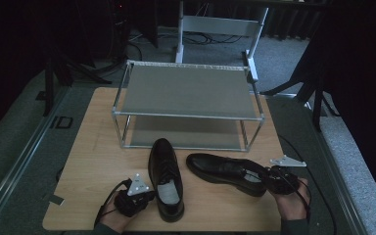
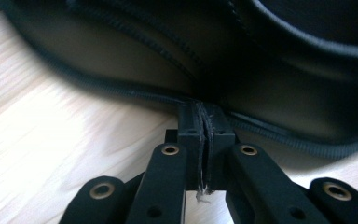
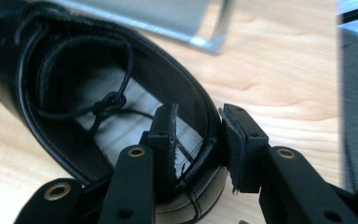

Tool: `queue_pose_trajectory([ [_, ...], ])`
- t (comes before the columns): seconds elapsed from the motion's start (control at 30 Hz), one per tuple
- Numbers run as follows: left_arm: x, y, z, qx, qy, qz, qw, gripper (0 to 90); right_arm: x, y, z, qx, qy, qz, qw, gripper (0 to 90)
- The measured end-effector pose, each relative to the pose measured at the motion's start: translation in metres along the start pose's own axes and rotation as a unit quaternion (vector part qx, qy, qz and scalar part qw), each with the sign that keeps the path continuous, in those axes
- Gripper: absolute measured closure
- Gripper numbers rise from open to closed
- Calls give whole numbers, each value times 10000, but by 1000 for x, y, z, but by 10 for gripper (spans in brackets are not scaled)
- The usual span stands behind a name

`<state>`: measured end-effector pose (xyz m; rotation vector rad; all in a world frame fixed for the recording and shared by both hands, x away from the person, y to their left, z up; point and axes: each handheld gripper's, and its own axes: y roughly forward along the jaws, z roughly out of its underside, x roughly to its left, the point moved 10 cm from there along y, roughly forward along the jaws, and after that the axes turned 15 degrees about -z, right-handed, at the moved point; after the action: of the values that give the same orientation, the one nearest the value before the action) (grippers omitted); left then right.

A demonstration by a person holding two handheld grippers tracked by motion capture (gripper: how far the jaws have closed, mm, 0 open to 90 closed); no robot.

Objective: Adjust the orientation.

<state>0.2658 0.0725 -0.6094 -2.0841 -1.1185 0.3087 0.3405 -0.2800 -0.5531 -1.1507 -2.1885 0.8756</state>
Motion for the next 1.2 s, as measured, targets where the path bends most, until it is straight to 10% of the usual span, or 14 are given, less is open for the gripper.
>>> queue_pose_trajectory([
  [0.73, -54, 19, -29, -195, 650, 583, 9960, 757, 55, 23, -28, -270, -423, -783, 9957, 646],
  [0.97, -32, 1, -31, -401, 436, 504, 9970, 689, 84, 1, -48, -778, -959, -1112, 9861, 616],
  [1.2, 9, -6, -28, -501, -2, -16, 9987, 664, 128, 18, -48, -504, -1373, -1673, 9750, 645],
])
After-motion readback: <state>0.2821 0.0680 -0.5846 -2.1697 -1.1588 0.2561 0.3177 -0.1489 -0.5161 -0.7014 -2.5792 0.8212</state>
